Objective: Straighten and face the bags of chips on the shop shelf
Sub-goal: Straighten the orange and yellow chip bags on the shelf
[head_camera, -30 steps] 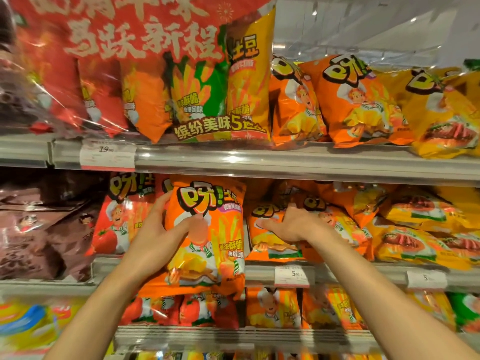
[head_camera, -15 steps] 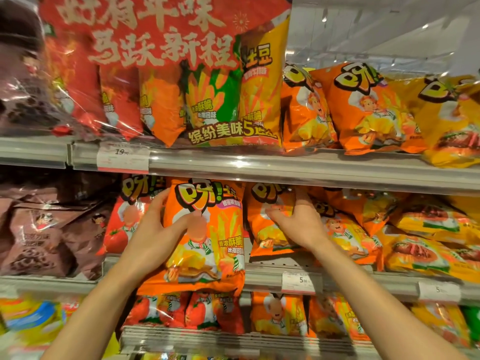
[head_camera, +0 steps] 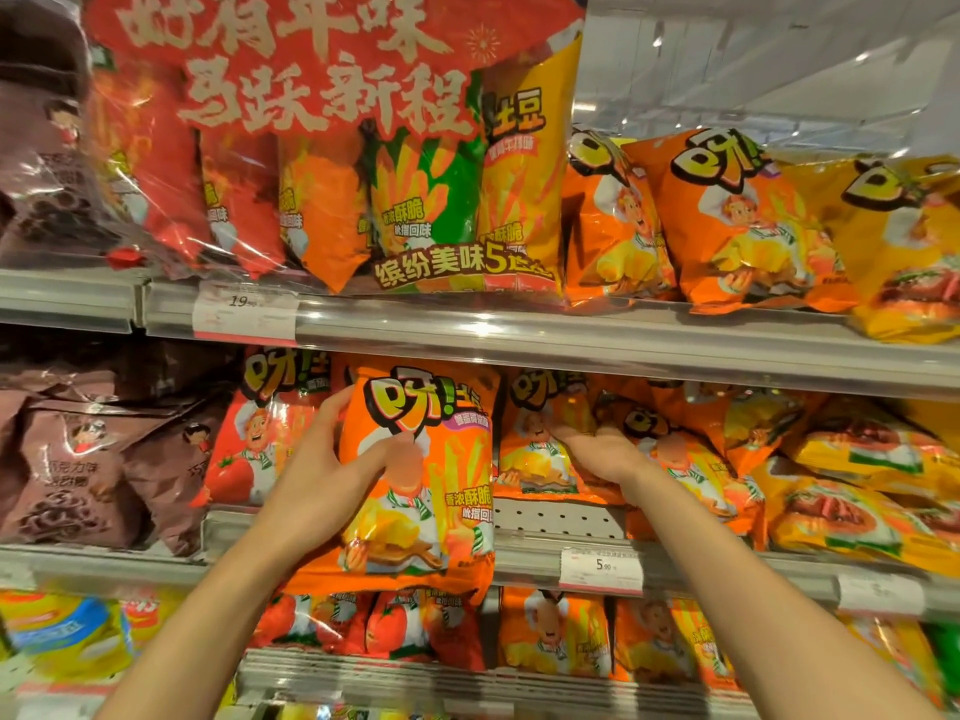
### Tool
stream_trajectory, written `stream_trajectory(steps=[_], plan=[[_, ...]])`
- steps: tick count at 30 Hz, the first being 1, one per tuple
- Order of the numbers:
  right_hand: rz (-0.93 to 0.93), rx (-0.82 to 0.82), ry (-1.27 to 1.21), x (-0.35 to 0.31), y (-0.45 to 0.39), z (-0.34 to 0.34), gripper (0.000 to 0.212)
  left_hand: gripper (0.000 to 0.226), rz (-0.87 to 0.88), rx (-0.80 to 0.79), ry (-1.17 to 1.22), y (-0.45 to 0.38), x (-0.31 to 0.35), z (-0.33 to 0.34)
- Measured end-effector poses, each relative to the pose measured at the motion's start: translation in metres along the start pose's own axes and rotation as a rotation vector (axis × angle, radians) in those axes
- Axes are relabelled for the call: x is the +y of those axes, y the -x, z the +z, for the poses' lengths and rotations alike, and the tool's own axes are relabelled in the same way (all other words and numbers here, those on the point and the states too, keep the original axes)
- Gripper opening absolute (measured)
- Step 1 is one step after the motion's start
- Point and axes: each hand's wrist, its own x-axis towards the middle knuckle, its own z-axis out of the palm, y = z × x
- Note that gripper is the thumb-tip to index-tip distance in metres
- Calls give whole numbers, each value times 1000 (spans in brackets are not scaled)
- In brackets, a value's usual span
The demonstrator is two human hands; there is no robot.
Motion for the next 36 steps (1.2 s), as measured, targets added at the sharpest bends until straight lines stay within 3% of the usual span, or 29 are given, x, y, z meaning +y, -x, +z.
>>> stream_trajectory(steps=[2,6,11,14,19,21,25,27,29,33,36], plan=[[-57,50,-15,4,-4,4,53,55,4,-4,-12,1,1,2],[-159,232,-23,9,-15,16,52,58,16,9,-17,-2,-2,4],[-193,422,-1,10,-35,22,99,64,26,15,-19,-5,-6,8],[-148,432,13,21,-45,37,103,64,21,11,-12,-6,-8,12],[-94,308,-54,23,-48,37,106,60,43,25,-4,-4,-7,13],[-95,251,-49,16,-37,27,94,60,60,29,-7,-3,-6,14],[-204,317,-72,6,-3,5,35,64,79,16,3,-3,-8,17],[-283,389,-41,10,9,2,38,67,88,-13,-3,-3,-8,21],[-356,304,-99,9,28,7,43,68,104,-49,-18,-3,-9,27],[-277,-175,-295,12,47,31,43,62,128,-97,-32,-5,-8,43],[-196,-267,-469,16,46,49,78,63,133,-103,-7,-6,-6,53]])
